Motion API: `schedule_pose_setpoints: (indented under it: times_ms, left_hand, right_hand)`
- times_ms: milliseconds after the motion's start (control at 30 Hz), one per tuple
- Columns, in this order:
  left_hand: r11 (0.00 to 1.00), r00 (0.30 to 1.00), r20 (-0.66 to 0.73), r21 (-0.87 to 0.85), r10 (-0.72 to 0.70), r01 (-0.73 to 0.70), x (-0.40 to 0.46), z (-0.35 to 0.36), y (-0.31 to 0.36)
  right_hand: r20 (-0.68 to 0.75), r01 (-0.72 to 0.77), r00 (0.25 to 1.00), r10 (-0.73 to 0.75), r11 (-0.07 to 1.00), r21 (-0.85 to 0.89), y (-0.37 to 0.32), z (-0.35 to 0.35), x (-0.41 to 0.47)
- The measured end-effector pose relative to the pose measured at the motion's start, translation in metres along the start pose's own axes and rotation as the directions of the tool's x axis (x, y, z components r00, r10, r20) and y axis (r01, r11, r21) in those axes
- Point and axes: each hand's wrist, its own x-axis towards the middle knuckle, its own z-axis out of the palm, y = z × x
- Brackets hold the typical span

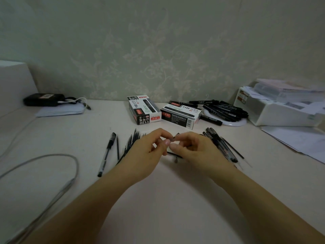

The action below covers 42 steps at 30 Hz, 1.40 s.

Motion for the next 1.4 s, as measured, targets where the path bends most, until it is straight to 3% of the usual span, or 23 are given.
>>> schedule_pose_setpoints:
  times_ms: [67,167,300,400,500,567,633,800,1000,1167,1400]
  left_hand:
    - [1.000,1.000,-0.015,0.004,-0.015,0.015,0.001,-0.001,-0.002]
    - [0.999,1.000,-0.016,0.038,-0.022,0.022,0.002,-0.001,-0.005]
    - [0.999,1.000,-0.015,0.049,-0.020,0.021,0.002,0.000,-0.006]
    - [0.996,0.999,-0.006,0.078,-0.036,0.036,0.002,0.000,-0.006]
    - [0.995,0.999,0.005,0.095,-0.037,0.036,0.001,0.000,-0.006]
    - [0.994,1.000,0.012,0.105,-0.028,0.026,0.000,0.000,-0.004]
    - [0.994,1.000,0.024,0.108,-0.017,0.014,-0.001,0.001,-0.003]
    - [0.991,0.998,0.057,0.130,0.002,-0.009,-0.003,0.000,0.002]
    - [0.982,0.999,-0.018,0.182,0.047,-0.043,-0.005,-0.001,0.005]
    - [0.926,0.988,0.015,0.347,0.154,-0.149,-0.004,-0.004,0.010]
    - [0.919,0.984,0.017,0.354,0.178,-0.173,-0.005,-0.002,0.013]
  right_hand:
    - [-0.003,0.067,0.998,-0.068,0.980,-0.185,0.002,-0.001,-0.001]
    - [0.036,0.169,0.984,-0.174,0.856,-0.488,0.006,-0.001,-0.003]
    - [0.129,0.251,0.968,-0.217,0.772,-0.584,0.007,0.000,-0.003]
    - [0.024,0.188,0.979,-0.202,0.855,-0.484,0.005,-0.003,-0.001]
    - [-0.201,0.067,0.977,-0.070,0.998,-0.023,-0.001,-0.010,0.001]
    - [-0.213,0.038,0.977,-0.003,0.986,0.162,-0.002,-0.014,0.002]
    - [-0.154,0.025,0.988,0.010,0.974,0.224,-0.003,-0.013,0.001]
    - [-0.033,0.040,0.999,-0.033,0.972,0.232,-0.002,-0.005,0.001]
    - [0.008,0.034,0.999,-0.036,0.975,0.221,-0.001,-0.009,0.001]
    - [0.039,0.055,0.997,-0.061,0.988,0.145,0.000,-0.009,0.002]
    - [0.013,0.120,0.993,-0.119,0.990,-0.073,0.003,-0.004,0.001]
